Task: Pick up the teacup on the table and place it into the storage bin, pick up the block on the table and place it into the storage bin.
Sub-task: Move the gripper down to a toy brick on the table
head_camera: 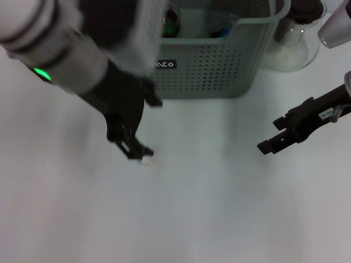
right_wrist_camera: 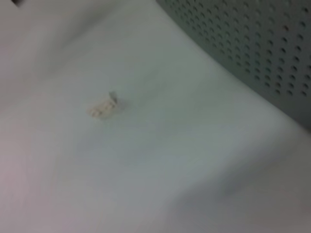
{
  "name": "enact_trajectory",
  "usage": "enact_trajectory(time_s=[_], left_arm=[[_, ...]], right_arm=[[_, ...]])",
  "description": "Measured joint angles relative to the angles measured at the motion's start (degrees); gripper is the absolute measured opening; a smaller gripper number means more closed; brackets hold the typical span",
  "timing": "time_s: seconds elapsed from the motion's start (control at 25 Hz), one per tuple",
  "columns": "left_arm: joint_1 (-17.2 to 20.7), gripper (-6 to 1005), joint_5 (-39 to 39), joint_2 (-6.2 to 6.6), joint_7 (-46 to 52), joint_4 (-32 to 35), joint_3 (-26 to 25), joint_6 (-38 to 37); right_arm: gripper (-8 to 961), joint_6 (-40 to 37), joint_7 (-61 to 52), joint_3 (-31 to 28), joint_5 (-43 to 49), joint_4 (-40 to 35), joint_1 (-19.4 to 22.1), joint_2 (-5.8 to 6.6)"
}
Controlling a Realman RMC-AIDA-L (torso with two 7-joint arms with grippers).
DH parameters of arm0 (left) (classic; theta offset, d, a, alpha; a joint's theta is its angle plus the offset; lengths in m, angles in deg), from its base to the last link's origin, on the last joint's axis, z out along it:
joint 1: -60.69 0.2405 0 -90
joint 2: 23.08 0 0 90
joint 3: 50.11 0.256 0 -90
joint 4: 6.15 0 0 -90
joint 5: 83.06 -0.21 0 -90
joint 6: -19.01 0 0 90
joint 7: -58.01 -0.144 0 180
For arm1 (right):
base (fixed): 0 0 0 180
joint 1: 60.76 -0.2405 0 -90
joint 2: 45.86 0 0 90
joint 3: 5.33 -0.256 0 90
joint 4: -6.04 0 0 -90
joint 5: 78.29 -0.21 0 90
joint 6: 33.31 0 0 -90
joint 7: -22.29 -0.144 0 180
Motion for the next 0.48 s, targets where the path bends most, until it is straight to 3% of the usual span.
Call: enact_trajectory(time_s=[0.28, 0.48], left_arm=[[-2.5, 886, -9.9, -0.35, -1.7, -11.8, 12.1, 7.2], [-4.4, 885, -11.9, -0.44, -1.5, -17.3, 15.0, 12.3]], right_arm=[[911, -0.2, 0.1, 0.2, -1.0, 0.1, -0.1, -0.31], [911, -0.3, 0.4, 0.3, -1.7, 0.2, -0.1, -0.33]])
